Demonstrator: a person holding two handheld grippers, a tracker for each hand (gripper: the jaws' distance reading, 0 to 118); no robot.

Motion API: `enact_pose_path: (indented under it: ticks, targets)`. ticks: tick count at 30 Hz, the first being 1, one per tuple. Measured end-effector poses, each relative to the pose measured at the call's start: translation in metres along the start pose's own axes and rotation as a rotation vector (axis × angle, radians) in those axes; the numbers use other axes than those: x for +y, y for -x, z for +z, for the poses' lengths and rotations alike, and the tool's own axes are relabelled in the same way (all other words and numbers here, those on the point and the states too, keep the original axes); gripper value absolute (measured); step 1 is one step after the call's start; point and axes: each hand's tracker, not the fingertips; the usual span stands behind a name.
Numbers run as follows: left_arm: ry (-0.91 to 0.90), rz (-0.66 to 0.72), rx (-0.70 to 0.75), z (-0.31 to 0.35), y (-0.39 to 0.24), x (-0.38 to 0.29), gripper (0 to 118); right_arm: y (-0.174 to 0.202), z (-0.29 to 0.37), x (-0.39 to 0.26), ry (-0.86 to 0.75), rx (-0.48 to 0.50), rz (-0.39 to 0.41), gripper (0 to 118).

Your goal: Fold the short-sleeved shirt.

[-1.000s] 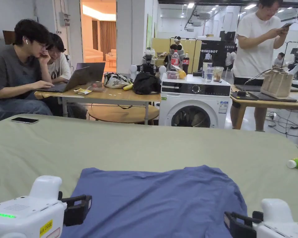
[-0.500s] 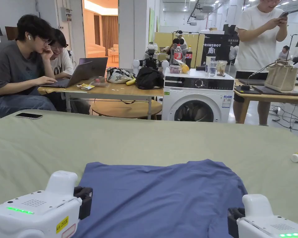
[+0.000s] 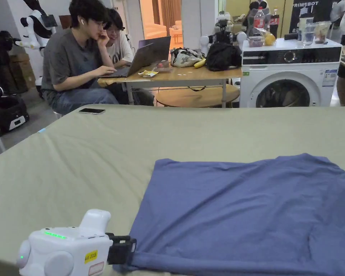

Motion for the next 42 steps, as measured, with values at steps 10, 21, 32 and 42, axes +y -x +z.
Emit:
enact_pose_path:
  ticks: [10, 21, 32, 42]
  targets:
    - [0.183, 0.02, -0.023, -0.057, -0.006, -0.007, 4, -0.034, 0.024, -0.004, 0.02, -0.049, -0.072, 0]
    - [0.258, -0.042, 0.029, -0.056, -0.025, 0.001, 4, -0.092, 0.024, -0.04, 0.208, -0.046, -0.162, 58]
    - [0.227, 0.021, -0.006, -0.048, -0.015, -0.007, 4, -0.089, -0.023, -0.066, 0.315, 0.021, -0.245, 7]
    - [-0.081, 0.112, -0.071, -0.023, -0.002, 0.049, 4, -0.083, -0.042, 0.017, 0.154, 0.023, -0.158, 6]
